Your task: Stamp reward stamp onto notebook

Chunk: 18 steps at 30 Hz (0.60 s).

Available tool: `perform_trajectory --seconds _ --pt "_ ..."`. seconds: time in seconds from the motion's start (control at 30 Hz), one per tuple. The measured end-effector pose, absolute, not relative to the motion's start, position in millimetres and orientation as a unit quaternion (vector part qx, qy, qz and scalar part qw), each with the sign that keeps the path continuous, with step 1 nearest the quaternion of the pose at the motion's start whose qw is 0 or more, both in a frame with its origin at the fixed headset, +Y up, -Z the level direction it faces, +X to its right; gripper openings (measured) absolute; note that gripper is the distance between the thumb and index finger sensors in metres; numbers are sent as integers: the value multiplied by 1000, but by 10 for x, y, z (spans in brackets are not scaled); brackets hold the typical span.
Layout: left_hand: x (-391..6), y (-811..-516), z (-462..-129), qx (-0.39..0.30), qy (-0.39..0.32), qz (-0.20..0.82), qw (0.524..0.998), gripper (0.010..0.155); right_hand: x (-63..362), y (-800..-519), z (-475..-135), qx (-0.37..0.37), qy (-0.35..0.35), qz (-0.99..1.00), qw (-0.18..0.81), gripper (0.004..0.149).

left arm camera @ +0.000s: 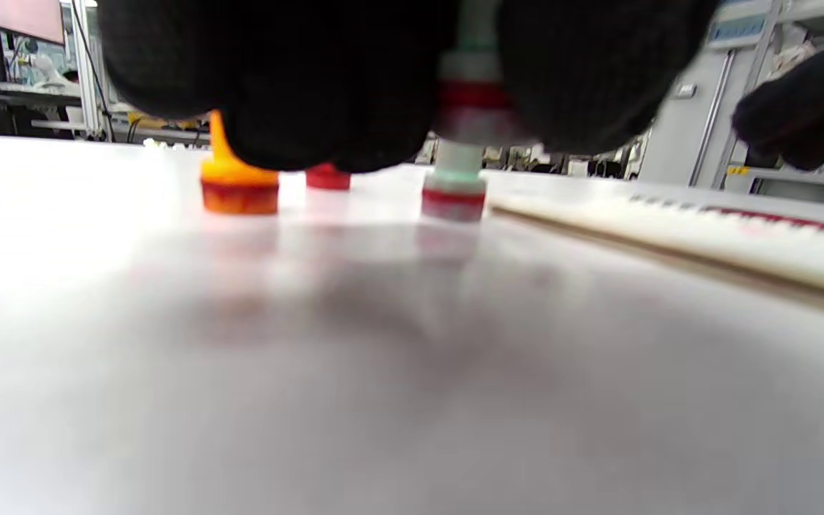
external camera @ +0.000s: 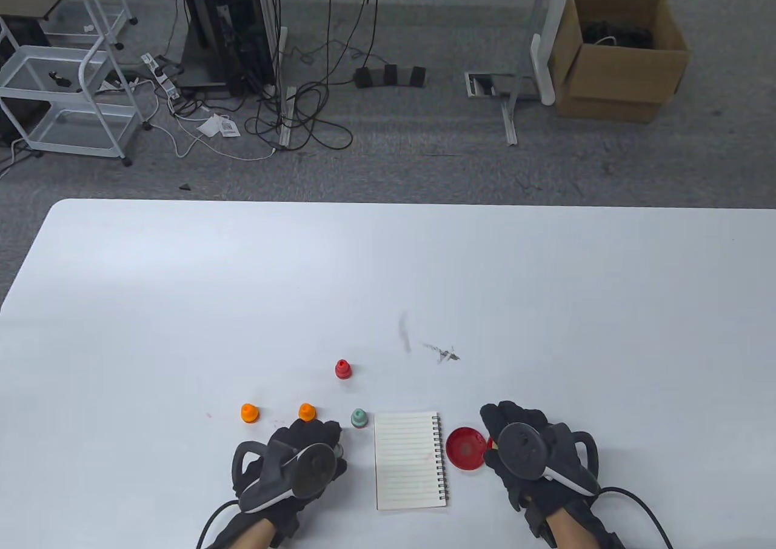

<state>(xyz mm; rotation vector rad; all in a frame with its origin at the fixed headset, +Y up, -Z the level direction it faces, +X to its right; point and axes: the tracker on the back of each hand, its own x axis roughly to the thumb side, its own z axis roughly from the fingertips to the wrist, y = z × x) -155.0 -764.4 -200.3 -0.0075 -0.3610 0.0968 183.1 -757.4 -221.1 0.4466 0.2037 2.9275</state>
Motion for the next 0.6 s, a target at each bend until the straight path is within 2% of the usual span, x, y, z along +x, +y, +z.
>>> perform_trajectory --seconds 0.27,0.47,0.6 --pt "-1485 -7482 -2085 -23 -177 105 978 69 1647 -7421 -2211 180 54 972 137 70" --pt "-1429 -7317 -2137 -6 -183 151 971 70 1418 -7300 -2258 213 49 962 165 69" --pt "-1347 -7264 -2176 17 -186 203 961 70 1211 -7230 -2285 240 42 944 220 69"
